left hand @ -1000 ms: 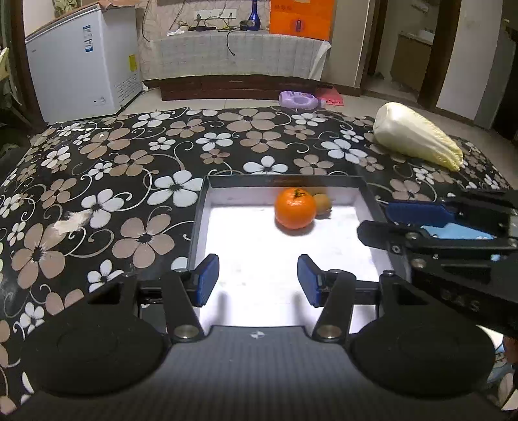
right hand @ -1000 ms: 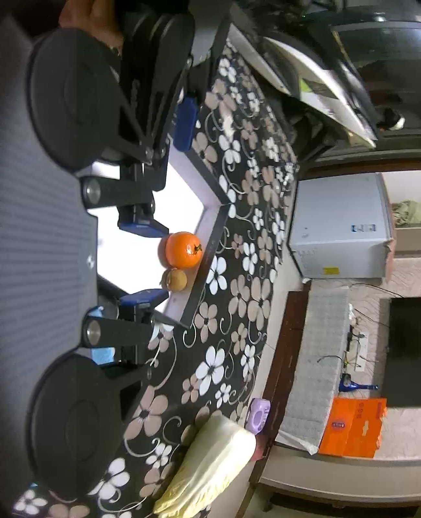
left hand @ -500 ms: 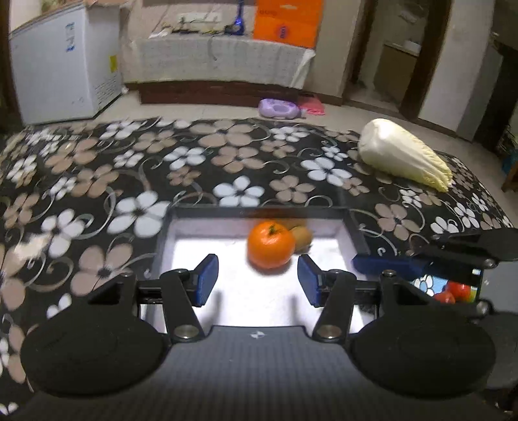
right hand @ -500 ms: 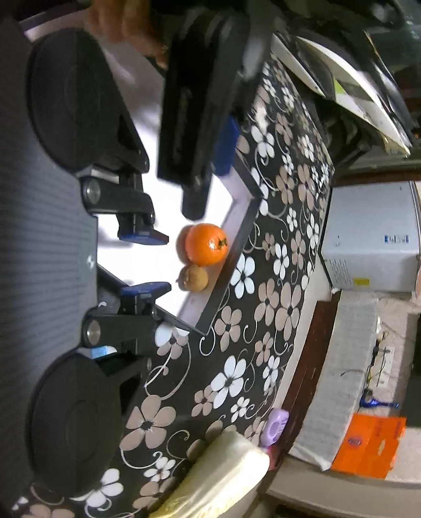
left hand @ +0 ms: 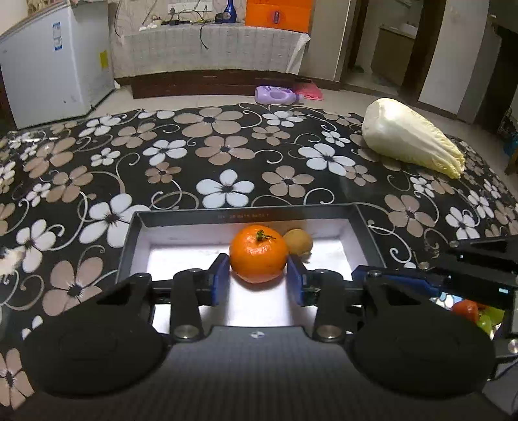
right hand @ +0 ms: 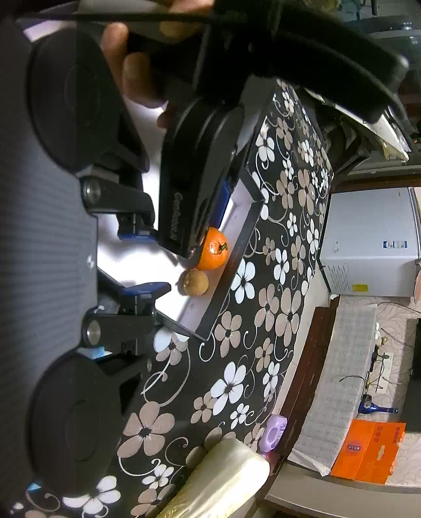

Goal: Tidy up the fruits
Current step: 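Grasp the last tangerine in the tray with the left tool, then grasp the brown kiwi fruit with the right tool while the left tool holds the tangerine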

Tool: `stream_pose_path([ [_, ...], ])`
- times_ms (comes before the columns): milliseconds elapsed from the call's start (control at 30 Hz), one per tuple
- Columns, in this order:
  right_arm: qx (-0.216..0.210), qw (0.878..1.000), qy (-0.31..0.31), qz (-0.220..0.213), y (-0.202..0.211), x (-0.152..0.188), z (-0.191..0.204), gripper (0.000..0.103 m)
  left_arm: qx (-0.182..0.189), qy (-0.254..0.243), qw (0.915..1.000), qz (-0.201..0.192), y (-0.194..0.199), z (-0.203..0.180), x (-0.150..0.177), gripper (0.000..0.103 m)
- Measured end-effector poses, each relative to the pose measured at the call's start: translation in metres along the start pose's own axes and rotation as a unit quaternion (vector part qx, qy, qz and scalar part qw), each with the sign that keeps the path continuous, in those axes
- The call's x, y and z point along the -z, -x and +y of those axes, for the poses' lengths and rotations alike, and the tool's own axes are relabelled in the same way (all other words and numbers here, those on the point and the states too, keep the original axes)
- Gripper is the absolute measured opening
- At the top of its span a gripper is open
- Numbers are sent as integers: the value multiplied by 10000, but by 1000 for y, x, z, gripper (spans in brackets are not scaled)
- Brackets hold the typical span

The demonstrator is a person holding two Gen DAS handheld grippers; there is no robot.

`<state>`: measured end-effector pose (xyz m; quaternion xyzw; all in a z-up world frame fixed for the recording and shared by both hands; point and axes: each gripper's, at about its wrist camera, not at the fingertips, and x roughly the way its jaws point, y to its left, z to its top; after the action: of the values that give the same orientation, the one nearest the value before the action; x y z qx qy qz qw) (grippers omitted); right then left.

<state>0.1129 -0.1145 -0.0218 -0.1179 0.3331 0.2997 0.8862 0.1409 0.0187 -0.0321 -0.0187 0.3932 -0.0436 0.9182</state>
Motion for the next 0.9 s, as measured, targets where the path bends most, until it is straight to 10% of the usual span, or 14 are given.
stream_pose_path([
  [900,754,9968,-235,115,-49,-24,9,32,-126,74,9998,123,33,42,19,44],
])
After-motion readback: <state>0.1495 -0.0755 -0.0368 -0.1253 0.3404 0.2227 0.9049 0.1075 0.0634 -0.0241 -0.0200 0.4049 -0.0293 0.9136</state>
